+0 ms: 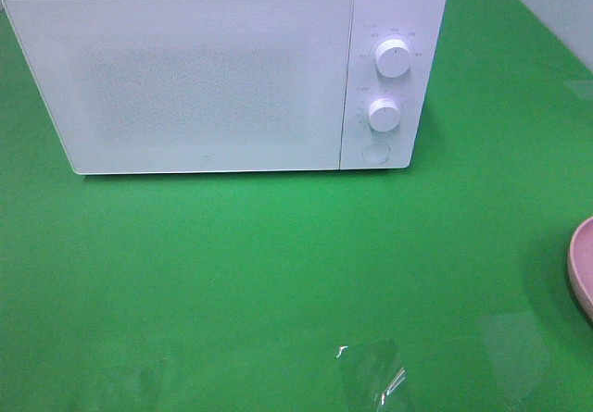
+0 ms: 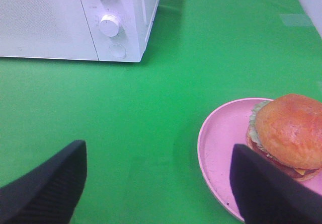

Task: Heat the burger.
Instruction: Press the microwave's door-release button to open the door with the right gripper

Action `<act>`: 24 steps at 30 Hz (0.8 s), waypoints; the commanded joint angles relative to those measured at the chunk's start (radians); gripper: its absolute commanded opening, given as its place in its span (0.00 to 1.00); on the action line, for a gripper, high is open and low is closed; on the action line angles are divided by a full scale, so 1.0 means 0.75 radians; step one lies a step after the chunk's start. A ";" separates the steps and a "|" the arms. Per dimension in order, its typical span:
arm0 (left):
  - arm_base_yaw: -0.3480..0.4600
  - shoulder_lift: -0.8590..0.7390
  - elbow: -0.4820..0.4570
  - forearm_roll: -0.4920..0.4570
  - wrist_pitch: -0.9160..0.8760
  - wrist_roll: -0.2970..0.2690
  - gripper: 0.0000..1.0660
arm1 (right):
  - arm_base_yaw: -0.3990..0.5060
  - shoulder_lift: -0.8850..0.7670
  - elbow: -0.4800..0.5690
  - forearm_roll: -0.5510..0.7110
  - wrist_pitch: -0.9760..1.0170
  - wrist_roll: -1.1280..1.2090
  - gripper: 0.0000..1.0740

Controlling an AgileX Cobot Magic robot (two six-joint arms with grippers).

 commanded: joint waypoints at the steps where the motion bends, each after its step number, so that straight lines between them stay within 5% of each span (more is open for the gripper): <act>1: -0.004 -0.004 0.003 -0.001 -0.015 -0.012 0.85 | 0.001 -0.035 0.004 0.004 -0.017 0.007 0.70; 24: -0.004 -0.004 0.003 -0.001 -0.015 -0.012 0.85 | 0.001 -0.007 -0.031 0.008 -0.049 0.032 0.71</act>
